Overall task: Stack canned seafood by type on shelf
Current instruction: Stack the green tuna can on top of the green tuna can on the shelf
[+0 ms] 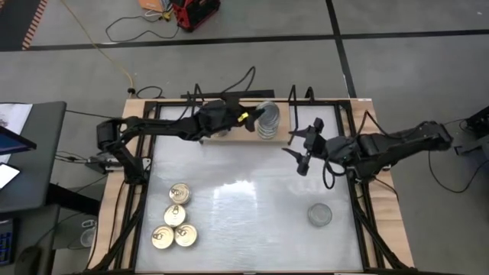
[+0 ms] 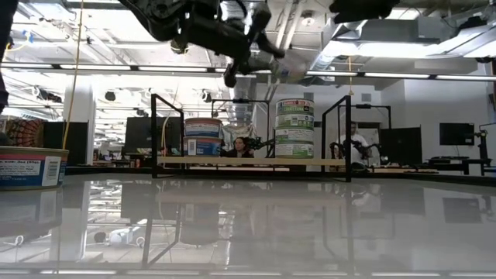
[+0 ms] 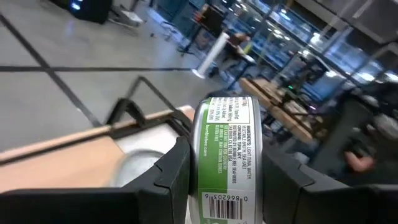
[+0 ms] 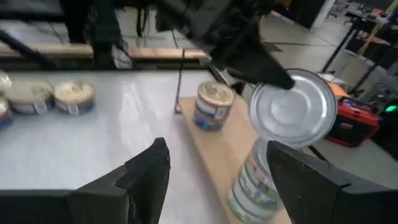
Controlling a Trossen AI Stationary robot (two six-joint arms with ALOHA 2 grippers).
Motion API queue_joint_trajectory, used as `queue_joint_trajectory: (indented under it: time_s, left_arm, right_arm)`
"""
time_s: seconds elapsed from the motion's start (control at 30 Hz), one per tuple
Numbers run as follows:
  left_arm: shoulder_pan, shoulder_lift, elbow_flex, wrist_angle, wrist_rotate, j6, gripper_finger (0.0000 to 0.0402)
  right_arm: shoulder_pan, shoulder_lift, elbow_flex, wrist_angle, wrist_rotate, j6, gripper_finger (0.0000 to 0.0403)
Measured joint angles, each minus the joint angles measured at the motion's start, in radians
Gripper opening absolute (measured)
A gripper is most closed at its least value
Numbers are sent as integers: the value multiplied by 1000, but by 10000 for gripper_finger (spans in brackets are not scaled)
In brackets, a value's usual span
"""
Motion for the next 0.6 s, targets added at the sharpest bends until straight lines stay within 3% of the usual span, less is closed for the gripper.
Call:
queue_joint_trajectory:
  time_s: [0.17, 0.6]
  left_arm:
    - [23, 28, -4, -5, -6, -49, 135]
    - [37, 155, 82, 4, 60, -137, 149]
  right_arm:
    - [63, -15, -1, -33, 122, 0, 292]
    - [101, -23, 0, -39, 143, 9, 292]
